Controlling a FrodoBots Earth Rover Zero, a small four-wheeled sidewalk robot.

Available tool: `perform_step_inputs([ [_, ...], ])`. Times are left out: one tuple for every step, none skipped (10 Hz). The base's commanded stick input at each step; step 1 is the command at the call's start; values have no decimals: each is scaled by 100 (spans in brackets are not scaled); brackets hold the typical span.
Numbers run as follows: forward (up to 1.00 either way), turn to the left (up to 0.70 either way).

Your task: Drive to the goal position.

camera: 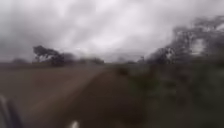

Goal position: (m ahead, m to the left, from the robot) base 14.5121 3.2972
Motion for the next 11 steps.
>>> perform_step_inputs([
  [70,0],
  [70,0],
  [70,0],
  [70,0],
  [70,0],
  [70,0],
  [70,18],
  [70,35],
  [70,35],
  [70,26],
  [70,7],
])
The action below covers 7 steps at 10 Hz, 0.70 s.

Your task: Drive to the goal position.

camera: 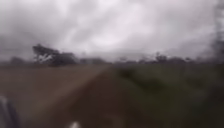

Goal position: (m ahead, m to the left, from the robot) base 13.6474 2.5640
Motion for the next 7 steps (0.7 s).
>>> perform_step_inputs([
  [70,0],
  [70,0],
  [70,0],
  [70,0],
  [70,0],
  [70,0],
  [70,0],
])
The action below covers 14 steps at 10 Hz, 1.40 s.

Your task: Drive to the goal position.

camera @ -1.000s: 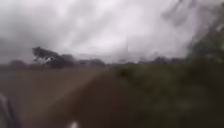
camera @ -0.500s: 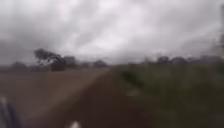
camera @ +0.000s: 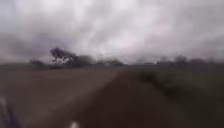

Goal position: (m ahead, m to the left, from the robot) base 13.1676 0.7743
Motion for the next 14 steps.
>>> perform_step_inputs([
  [70,0],
  [70,0],
  [70,-5],
  [70,-35],
  [70,-35],
  [70,-35],
  [70,-35],
  [70,-35],
  [70,0],
  [70,0],
  [70,0],
  [70,0],
  [70,0],
  [70,0],
])
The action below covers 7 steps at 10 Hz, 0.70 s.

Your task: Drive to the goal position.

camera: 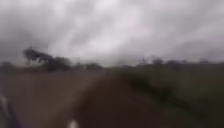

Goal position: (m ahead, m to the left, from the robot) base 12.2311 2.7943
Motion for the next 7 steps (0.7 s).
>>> perform_step_inputs([
  [70,0],
  [70,0],
  [70,0],
  [70,0],
  [70,0],
  [70,0],
  [70,0],
])
